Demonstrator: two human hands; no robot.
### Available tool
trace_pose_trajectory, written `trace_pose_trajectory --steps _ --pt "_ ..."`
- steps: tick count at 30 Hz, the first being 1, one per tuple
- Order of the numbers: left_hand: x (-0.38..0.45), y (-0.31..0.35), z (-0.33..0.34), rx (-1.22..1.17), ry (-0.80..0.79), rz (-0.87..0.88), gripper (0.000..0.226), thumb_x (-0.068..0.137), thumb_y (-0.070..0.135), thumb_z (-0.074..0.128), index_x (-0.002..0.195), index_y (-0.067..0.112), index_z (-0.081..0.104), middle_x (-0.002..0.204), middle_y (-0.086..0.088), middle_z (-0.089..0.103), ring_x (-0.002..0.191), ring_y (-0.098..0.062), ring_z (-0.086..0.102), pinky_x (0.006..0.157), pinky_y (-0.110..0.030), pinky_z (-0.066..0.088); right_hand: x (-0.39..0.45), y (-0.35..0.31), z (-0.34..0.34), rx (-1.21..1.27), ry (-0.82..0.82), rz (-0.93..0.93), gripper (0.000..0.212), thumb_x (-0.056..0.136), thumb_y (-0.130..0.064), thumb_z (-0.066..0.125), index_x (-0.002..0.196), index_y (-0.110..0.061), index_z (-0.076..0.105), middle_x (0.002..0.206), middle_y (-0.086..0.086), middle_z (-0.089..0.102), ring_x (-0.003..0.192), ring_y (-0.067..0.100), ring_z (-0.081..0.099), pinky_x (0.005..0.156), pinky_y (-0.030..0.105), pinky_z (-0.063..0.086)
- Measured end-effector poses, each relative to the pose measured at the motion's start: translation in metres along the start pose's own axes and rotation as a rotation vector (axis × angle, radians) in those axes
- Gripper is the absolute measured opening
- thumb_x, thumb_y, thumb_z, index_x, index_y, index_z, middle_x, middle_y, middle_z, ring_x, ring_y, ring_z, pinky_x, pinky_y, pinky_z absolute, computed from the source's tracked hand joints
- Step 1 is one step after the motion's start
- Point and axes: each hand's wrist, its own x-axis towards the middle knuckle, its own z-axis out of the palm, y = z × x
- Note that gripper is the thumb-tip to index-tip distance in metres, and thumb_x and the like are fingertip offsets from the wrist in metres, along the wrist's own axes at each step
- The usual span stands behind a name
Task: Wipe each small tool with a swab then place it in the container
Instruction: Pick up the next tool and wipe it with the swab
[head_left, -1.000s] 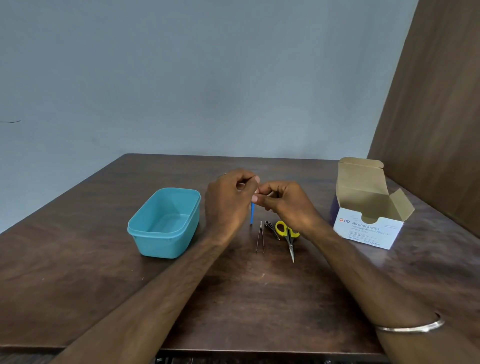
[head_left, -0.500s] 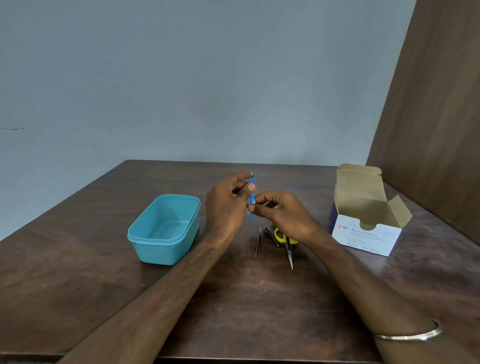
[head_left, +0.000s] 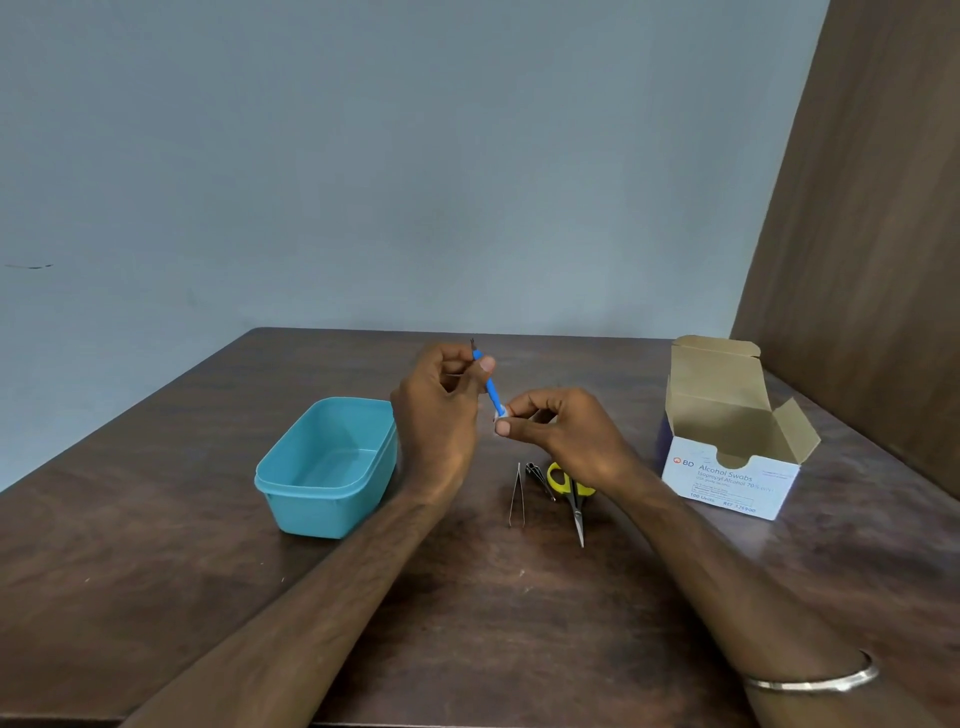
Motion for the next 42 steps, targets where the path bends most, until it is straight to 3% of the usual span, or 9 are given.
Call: trace_pose_trajectory --steps 5,10,13,18,22,28,34,37,42 --pt "-0.003 0.0 0.003 0.006 -0.092 -0.018 0.011 0.085 0.02 0.074 0.091 0.027 0.067 0.081 0.0 0.074 0.076 -0.02 0.073 0.072 -0.049 0.06 0.001 0.001 -0.001 0.026 0.017 0.009 0.005 0.081 -0.02 0.081 0.085 -0.019 0.08 0.082 -0.003 0.076 0.074 0.011 0.064 0.074 0.031 0.05" --pt "-0.008 -0.001 0.004 0.02 -0.096 0.041 0.02 0.083 0.022 0.074 0.083 0.041 0.067 0.079 0.006 0.074 0.076 -0.016 0.072 0.072 -0.049 0.059 0.001 0.0 -0.002 0.0 0.031 0.01 0.013 0.077 -0.019 0.084 0.077 -0.03 0.078 0.081 -0.005 0.077 0.083 0.021 0.07 0.08 0.038 0.054" --pt "-0.007 0.004 0.003 0.009 -0.07 0.09 0.019 0.084 0.029 0.071 0.082 0.048 0.067 0.078 0.011 0.073 0.074 -0.016 0.07 0.071 -0.047 0.058 0.001 0.0 -0.003 -0.029 0.031 0.017 0.017 0.077 -0.018 0.084 0.076 -0.034 0.077 0.079 -0.011 0.076 0.08 0.017 0.069 0.079 0.035 0.054" --pt "-0.005 0.02 -0.002 0.078 -0.064 0.304 0.012 0.086 0.019 0.072 0.098 0.021 0.073 0.087 0.003 0.071 0.077 -0.011 0.069 0.069 -0.036 0.057 0.001 0.001 -0.005 -0.046 0.105 0.021 0.012 0.079 -0.019 0.083 0.089 -0.024 0.079 0.082 -0.015 0.073 0.073 0.007 0.063 0.074 0.029 0.051" --pt "0.002 0.047 -0.013 0.246 -0.052 0.431 0.012 0.085 0.017 0.072 0.097 0.015 0.076 0.087 0.005 0.07 0.073 -0.007 0.065 0.069 -0.032 0.054 0.0 0.0 -0.008 -0.032 0.139 0.026 0.036 0.083 -0.021 0.078 0.117 -0.031 0.07 0.078 -0.005 0.071 0.077 0.011 0.066 0.078 0.03 0.053" --pt "0.038 0.075 -0.052 0.442 -0.113 0.166 0.013 0.078 0.027 0.077 0.091 0.022 0.079 0.078 0.005 0.075 0.072 -0.018 0.072 0.079 -0.041 0.058 -0.001 0.0 -0.008 -0.051 0.163 0.009 0.012 0.085 -0.019 0.076 0.093 -0.028 0.078 0.073 -0.007 0.069 0.066 0.002 0.062 0.073 0.037 0.056" --pt "0.05 0.068 -0.084 0.723 -0.236 -0.061 0.009 0.076 0.017 0.082 0.082 0.012 0.077 0.067 -0.006 0.072 0.059 -0.02 0.071 0.063 -0.025 0.059 -0.002 -0.001 -0.009 -0.037 0.191 0.064 0.004 0.083 -0.026 0.078 0.08 -0.028 0.075 0.078 -0.009 0.074 0.074 0.012 0.07 0.078 0.047 0.059" --pt "0.055 0.053 -0.095 0.813 -0.316 -0.189 0.011 0.075 0.012 0.082 0.081 0.007 0.075 0.067 -0.011 0.073 0.061 -0.024 0.072 0.068 -0.033 0.061 -0.004 -0.002 -0.009 -0.091 0.181 0.109 0.013 0.085 -0.038 0.074 0.078 -0.027 0.075 0.078 -0.01 0.075 0.07 0.011 0.07 0.077 0.044 0.059" --pt "0.055 0.035 -0.1 0.881 -0.427 -0.344 0.015 0.076 0.001 0.079 0.088 0.0 0.07 0.068 -0.02 0.07 0.053 -0.025 0.067 0.053 -0.031 0.06 -0.003 -0.001 -0.011 -0.136 0.225 0.137 0.016 0.083 -0.04 0.076 0.072 -0.028 0.072 0.074 -0.01 0.074 0.065 0.011 0.07 0.073 0.038 0.058"
